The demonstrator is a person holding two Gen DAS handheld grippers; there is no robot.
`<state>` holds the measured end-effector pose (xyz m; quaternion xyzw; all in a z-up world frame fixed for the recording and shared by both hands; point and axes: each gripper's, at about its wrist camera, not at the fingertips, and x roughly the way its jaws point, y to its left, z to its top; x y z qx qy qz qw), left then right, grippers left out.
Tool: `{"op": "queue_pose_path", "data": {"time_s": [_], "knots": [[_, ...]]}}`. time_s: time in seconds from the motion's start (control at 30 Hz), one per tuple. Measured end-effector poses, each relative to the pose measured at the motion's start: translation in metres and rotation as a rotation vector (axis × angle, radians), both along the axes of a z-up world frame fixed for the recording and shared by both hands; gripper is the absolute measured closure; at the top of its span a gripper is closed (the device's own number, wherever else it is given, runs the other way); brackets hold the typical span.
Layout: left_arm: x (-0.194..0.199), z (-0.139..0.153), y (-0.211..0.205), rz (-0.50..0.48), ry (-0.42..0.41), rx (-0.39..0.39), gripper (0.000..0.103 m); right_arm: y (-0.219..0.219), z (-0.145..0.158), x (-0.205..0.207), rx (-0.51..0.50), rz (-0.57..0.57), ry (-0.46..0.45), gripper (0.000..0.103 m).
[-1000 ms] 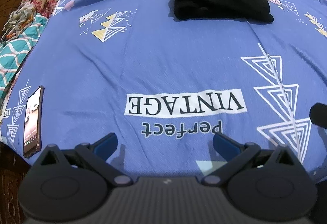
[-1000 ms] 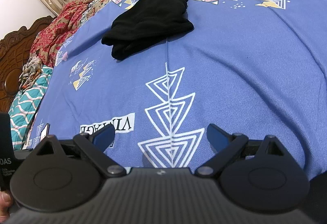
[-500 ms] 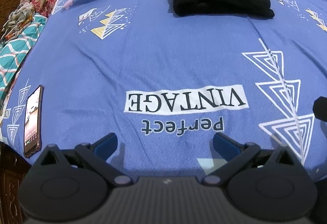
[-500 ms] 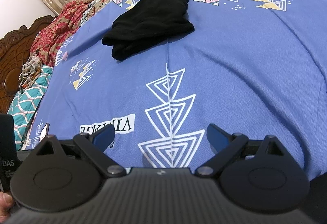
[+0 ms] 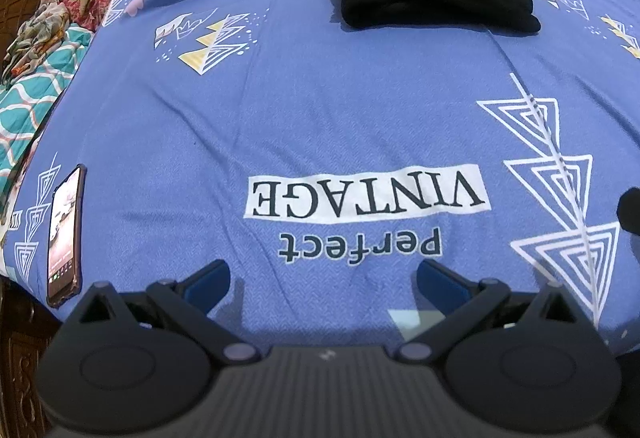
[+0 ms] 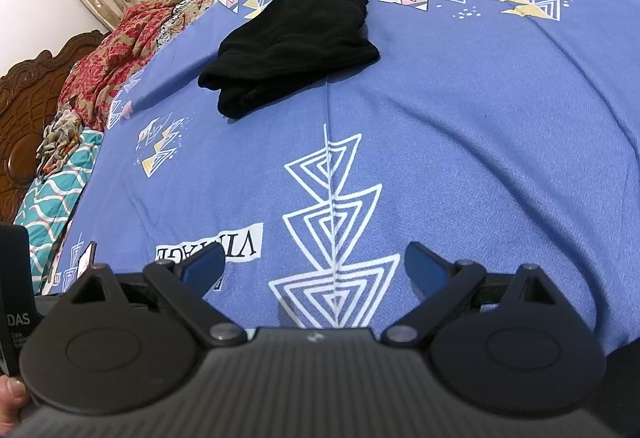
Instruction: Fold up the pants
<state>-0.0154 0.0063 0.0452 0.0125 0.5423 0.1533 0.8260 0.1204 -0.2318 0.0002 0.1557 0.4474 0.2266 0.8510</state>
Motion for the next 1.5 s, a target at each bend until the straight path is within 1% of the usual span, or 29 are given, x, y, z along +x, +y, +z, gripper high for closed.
{"op": "queue_pose_path", "data": {"time_s": [1.5], "knots": [[-0.0008,-0.003,0.0005,0.006,0.01,0.0,0.0,-0.0052,-0.003,0.0048,0.004,0.005,0.008,0.005]]}}
